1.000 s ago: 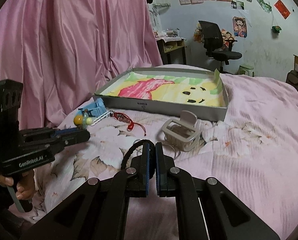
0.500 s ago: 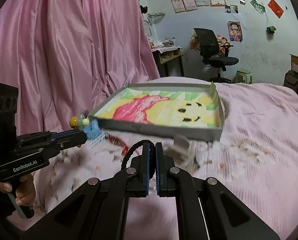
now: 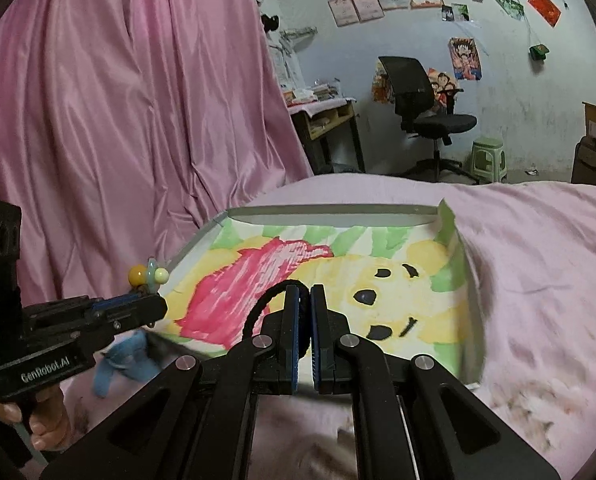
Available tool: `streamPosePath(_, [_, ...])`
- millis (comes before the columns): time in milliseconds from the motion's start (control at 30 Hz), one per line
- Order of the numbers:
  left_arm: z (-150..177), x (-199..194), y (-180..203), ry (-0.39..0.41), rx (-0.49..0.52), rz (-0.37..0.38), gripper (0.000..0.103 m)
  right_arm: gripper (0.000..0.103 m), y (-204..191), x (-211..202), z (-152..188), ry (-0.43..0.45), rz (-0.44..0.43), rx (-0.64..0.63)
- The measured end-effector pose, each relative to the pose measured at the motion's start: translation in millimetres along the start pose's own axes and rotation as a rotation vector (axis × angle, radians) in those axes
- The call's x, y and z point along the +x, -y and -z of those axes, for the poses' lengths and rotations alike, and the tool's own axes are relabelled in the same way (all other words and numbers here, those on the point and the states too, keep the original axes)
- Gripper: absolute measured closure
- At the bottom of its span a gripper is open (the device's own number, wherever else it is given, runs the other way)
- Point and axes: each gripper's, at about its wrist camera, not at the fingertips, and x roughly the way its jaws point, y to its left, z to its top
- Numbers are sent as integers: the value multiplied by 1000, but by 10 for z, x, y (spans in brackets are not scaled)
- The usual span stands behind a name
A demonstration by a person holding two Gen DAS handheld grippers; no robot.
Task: Organize jewelry
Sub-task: 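Carry bead hair tie with left tool while right tool carries black tie to tray, then open left tool to drop bead tie while right tool drops black tie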
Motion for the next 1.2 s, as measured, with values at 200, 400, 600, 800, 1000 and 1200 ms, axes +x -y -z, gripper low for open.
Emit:
streamPosePath(200, [23, 270, -112, -71, -41, -31, 94, 98, 7, 276, 39, -49, 18, 2])
streamPosePath(400, [39, 461, -138, -152, -65, -50, 94, 98, 100, 470, 107, -134, 25, 27])
streamPosePath(600, [80, 541, -115, -201, -54, -75, 93, 98, 152, 617, 180, -210, 27, 57])
streamPosePath(800, [111, 447, -84, -178, -39, -78, 87, 94, 162, 570, 195, -215, 30, 64])
streamPosePath(1000, [160, 182, -27, -90, -28, -89, 50, 57, 170, 263, 181, -132, 54, 54])
streamPosePath(1200, [304, -209, 58, 27, -17, -110, 42, 54, 128, -175, 193, -26, 103, 9])
